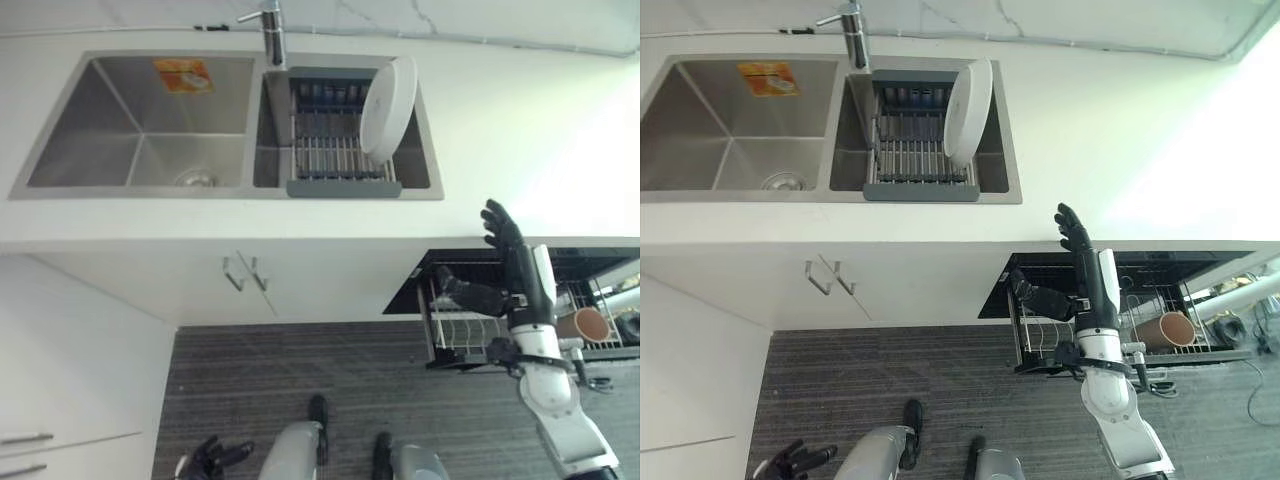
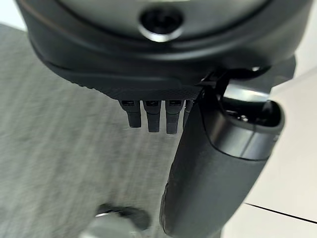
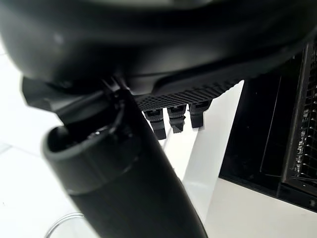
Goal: Place the dishes in the dishwasher.
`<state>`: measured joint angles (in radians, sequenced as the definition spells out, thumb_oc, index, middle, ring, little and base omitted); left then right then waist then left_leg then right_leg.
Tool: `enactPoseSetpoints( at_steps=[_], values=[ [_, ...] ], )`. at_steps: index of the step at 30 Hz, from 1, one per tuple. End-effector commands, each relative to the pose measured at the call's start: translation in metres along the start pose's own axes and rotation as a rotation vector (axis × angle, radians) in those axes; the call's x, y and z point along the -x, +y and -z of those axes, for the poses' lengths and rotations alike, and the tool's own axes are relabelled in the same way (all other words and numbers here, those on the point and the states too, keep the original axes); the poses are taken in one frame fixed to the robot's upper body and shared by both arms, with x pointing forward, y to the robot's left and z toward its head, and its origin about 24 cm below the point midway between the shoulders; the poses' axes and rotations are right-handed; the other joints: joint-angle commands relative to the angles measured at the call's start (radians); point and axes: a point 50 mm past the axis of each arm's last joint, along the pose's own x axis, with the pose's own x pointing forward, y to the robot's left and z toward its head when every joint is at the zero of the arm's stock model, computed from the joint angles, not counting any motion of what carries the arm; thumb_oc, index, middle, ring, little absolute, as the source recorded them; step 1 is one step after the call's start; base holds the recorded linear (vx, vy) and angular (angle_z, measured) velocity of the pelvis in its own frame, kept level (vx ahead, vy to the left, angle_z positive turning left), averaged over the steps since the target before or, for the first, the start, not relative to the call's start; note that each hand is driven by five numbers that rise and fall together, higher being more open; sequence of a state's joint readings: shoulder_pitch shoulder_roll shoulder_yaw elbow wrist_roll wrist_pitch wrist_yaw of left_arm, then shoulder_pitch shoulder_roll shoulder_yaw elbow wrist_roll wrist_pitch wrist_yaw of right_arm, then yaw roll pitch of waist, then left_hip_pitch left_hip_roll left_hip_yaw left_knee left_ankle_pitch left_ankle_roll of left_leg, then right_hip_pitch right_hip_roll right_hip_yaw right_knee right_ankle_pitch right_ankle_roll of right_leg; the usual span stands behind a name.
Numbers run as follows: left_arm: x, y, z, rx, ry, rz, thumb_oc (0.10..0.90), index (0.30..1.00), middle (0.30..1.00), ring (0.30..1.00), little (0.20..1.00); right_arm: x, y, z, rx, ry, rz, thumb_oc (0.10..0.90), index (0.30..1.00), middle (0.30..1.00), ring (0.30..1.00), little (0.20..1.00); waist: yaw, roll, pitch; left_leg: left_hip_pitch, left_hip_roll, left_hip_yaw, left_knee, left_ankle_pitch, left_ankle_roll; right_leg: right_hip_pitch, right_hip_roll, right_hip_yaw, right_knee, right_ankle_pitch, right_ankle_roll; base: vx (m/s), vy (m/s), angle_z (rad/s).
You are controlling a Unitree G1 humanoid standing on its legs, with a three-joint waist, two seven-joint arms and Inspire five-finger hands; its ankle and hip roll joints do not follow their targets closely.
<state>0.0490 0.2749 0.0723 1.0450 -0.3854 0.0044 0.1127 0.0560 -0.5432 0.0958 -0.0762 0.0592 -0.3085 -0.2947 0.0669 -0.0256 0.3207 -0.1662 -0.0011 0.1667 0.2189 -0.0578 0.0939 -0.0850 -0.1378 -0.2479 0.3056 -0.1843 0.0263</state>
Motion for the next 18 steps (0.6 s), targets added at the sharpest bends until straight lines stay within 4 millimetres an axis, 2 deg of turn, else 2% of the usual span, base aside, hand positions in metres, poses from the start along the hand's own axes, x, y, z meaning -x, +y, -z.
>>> enactPoseSetpoints(
  at_steps=[1, 3, 4, 5, 7, 8, 9, 10, 14, 16, 18],
  values=[
    [0.016, 0.006, 0.057, -0.051, 0.142, -0.074, 0.8, 0.9, 0.9, 0.9, 0.9, -0.03, -0.011, -0.056, -0.055, -0.33, 0.053, 0.8, 0.9, 0.9, 0.9, 0.9, 0.038, 0.037, -0.022, -0.003, 0.021, -0.079, 0.081, -0.116, -0.025, 0.061, 0.025, -0.044, 0.086, 0.026, 0.066, -0.02, -0.032, -0.99],
    [0.015, 0.009, 0.053, -0.068, 0.124, -0.096, 0.8, 0.9, 0.9, 0.9, 0.9, -0.032, -0.008, -0.058, -0.07, -0.345, 0.043, 0.8, 0.9, 0.9, 0.9, 0.9, 0.042, 0.036, -0.009, 0.01, 0.036, -0.056, 0.081, -0.121, -0.032, 0.054, -0.006, -0.066, 0.055, 0.023, 0.068, -0.03, -0.137, -0.94],
    [0.013, 0.017, 0.047, -0.108, 0.111, -0.106, 0.8, 0.9, 0.9, 0.9, 0.9, -0.036, -0.003, -0.061, -0.069, -0.368, 0.01, 0.8, 0.9, 0.9, 0.9, 0.9, 0.032, 0.04, 0.009, 0.047, 0.053, -0.035, 0.081, -0.156, -0.049, 0.004, -0.092, -0.077, 0.012, 0.107, 0.101, -0.06, -0.227, -0.9],
    [0.011, 0.019, 0.043, -0.154, 0.1, -0.112, 0.8, 0.9, 0.9, 0.9, 0.9, -0.038, -0.002, -0.062, -0.066, -0.367, 0.003, 0.8, 0.9, 0.9, 0.9, 0.9, 0.025, 0.05, 0.018, 0.042, 0.079, -0.021, 0.081, -0.131, -0.056, 0.005, -0.08, -0.077, -0.006, 0.078, 0.089, -0.04, -0.258, -0.76],
    [0.011, 0.019, 0.04, -0.271, 0.072, -0.124, 0.8, 0.9, 0.9, 0.9, 0.9, -0.039, -0.003, -0.061, -0.055, -0.357, 0.002, 0.8, 0.9, 0.9, 0.9, 0.9, 0.016, 0.049, 0.019, 0.043, 0.094, -0.014, 0.081, -0.118, -0.072, -0.005, -0.082, -0.062, -0.006, 0.054, 0.09, -0.02, -0.222, -0.26],
    [0.011, 0.021, 0.038, -0.35, 0.045, -0.138, 0.8, 0.9, 0.9, 0.9, 0.9, -0.041, -0.004, -0.061, -0.031, -0.354, 0.001, 0.8, 0.9, 0.9, 0.9, 0.9, 0.008, 0.049, 0.017, 0.039, 0.118, -0.002, 0.081, -0.099, -0.099, -0.01, -0.077, -0.052, -0.006, 0.031, 0.082, 0.02, -0.217, 0.13],
    [0.011, 0.022, 0.037, -0.358, 0.037, -0.143, 0.8, 0.9, 0.9, 0.9, 0.9, -0.042, -0.005, -0.061, -0.022, -0.35, -0.001, 0.8, 0.9, 0.9, 0.9, 0.9, 0.001, 0.049, 0.016, 0.038, 0.13, 0.002, 0.081, -0.092, -0.109, -0.009, -0.072, -0.049, -0.006, 0.023, 0.077, 0.05, -0.268, 0.15],
    [0.009, 0.022, 0.031, -0.33, 0.019, -0.153, 0.8, 0.9, 0.9, 0.9, 0.9, -0.043, -0.008, -0.06, -0.014, -0.333, -0.003, 0.8, 0.9, 0.9, 0.9, 0.9, -0.014, 0.05, 0.01, 0.036, 0.151, 0.001, 0.081, -0.08, -0.124, -0.006, -0.059, -0.048, -0.006, 0.009, 0.066, 0.04, -0.165, 0.12],
    [0.006, 0.015, 0.016, -0.224, -0.036, -0.125, 0.8, 0.9, 0.9, 0.9, 0.9, -0.041, -0.013, -0.057, -0.023, -0.32, 0.002, 0.8, 0.9, 0.9, 0.9, 0.9, -0.038, 0.05, 0.002, 0.036, 0.176, -0.021, 0.081, -0.068, -0.14, -0.005, -0.028, -0.043, -0.006, -0.008, 0.039, 0.0, -0.23, 0.0],
    [0.006, 0.009, 0.012, -0.175, -0.052, -0.103, 0.8, 0.9, 0.9, 0.9, 0.9, -0.04, -0.014, -0.057, -0.016, -0.317, -0.003, 0.8, 0.9, 0.9, 0.9, 0.9, -0.043, 0.046, -0.003, 0.048, 0.173, -0.025, 0.081, -0.074, -0.139, -0.005, -0.019, -0.047, -0.006, -0.011, 0.028, -0.01, -0.202, 0.13],
    [0.006, 0.0, 0.013, -0.162, -0.059, -0.055, 0.8, 0.9, 0.9, 0.9, 0.9, -0.038, -0.016, -0.053, -0.008, -0.297, 0.0, 0.8, 0.9, 0.9, 0.9, 0.9, -0.045, 0.026, -0.009, 0.079, 0.156, -0.005, 0.081, -0.036, -0.14, 0.005, -0.02, -0.049, -0.006, -0.017, 0.008, 0.05, -0.229, 0.03]
  ],
)
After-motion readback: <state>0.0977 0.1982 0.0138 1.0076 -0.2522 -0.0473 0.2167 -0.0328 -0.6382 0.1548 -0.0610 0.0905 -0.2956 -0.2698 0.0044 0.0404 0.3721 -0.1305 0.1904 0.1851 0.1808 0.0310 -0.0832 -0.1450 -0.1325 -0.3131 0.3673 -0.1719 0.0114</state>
